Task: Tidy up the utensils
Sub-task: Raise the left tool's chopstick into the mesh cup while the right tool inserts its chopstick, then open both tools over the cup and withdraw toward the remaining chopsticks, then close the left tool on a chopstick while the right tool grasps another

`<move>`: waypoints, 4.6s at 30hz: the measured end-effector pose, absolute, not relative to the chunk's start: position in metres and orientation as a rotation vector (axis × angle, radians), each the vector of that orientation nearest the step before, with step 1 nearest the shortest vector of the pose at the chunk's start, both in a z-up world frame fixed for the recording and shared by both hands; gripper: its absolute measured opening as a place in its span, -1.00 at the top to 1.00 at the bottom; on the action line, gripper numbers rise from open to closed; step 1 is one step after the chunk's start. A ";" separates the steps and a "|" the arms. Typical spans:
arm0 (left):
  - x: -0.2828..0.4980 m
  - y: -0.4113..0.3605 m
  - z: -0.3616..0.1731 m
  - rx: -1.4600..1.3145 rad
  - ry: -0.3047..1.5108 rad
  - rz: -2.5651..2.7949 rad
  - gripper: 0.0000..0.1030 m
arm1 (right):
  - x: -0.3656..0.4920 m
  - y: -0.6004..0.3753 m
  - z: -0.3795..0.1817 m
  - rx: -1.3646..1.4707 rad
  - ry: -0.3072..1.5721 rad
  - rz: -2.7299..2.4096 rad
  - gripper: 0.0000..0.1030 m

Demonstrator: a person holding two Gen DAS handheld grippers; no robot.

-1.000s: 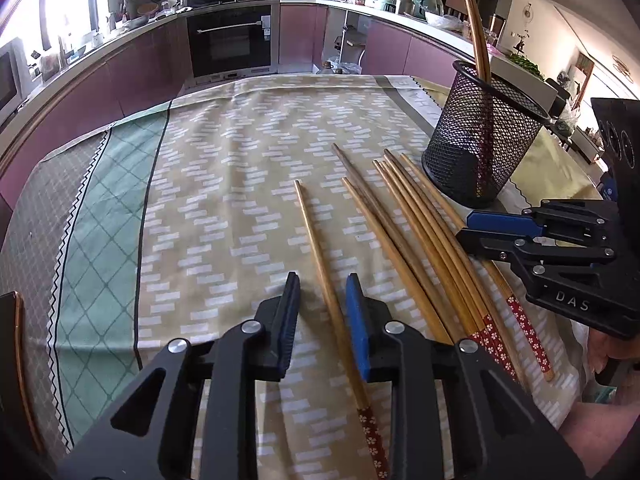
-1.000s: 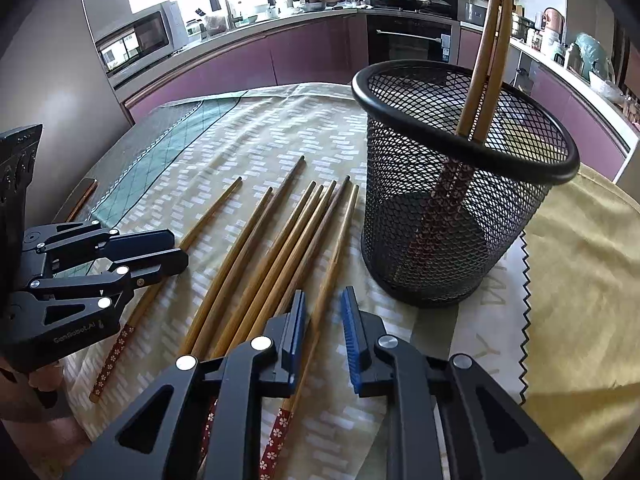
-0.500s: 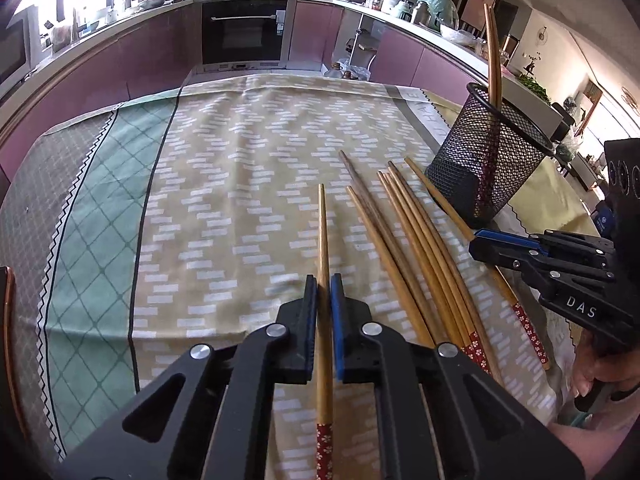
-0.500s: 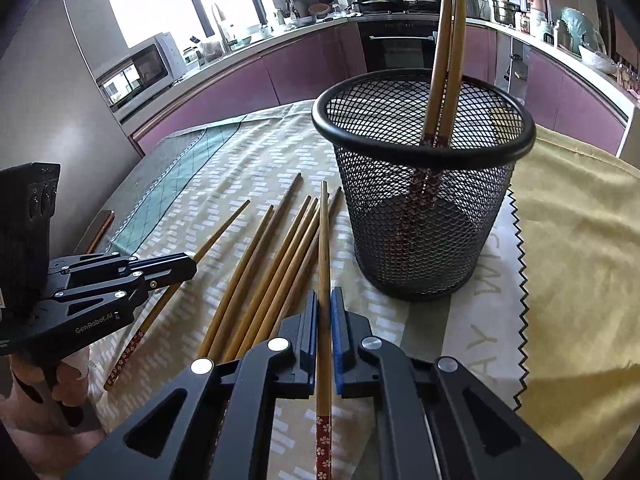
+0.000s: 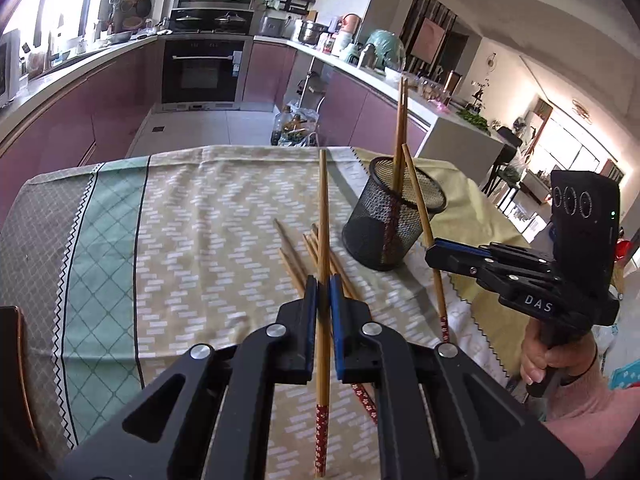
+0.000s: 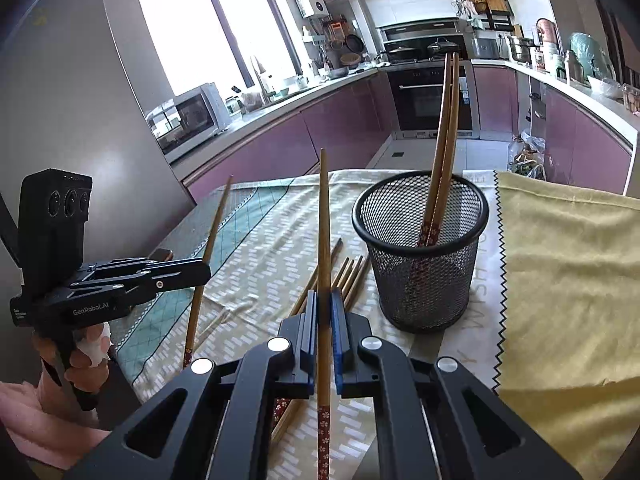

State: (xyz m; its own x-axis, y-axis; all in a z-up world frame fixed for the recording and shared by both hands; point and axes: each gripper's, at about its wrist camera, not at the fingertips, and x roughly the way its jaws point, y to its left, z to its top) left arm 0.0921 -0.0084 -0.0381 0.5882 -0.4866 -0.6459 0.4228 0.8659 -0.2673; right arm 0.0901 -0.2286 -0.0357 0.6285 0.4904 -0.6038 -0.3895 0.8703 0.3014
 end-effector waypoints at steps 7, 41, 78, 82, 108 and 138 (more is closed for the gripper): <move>0.078 -0.003 -0.001 -0.123 0.695 -0.601 0.86 | 0.087 -0.243 -0.017 0.180 0.658 0.516 0.89; 0.147 -0.081 0.100 -0.098 0.452 -0.654 0.86 | 0.114 -0.281 0.074 0.105 0.423 0.453 0.89; 0.192 -0.099 0.013 -0.043 0.699 -0.573 0.76 | 0.181 -0.259 0.008 0.139 0.695 0.420 0.77; 0.174 -0.082 0.017 -0.044 0.646 -0.541 0.63 | 0.171 -0.255 0.012 0.119 0.675 0.429 0.68; 0.106 -0.038 -0.108 0.000 0.916 -0.467 0.24 | 0.096 -0.199 -0.077 0.082 0.894 0.538 0.29; 0.111 -0.049 -0.122 0.061 0.934 -0.443 0.26 | 0.094 -0.186 -0.100 -0.013 0.937 0.471 0.32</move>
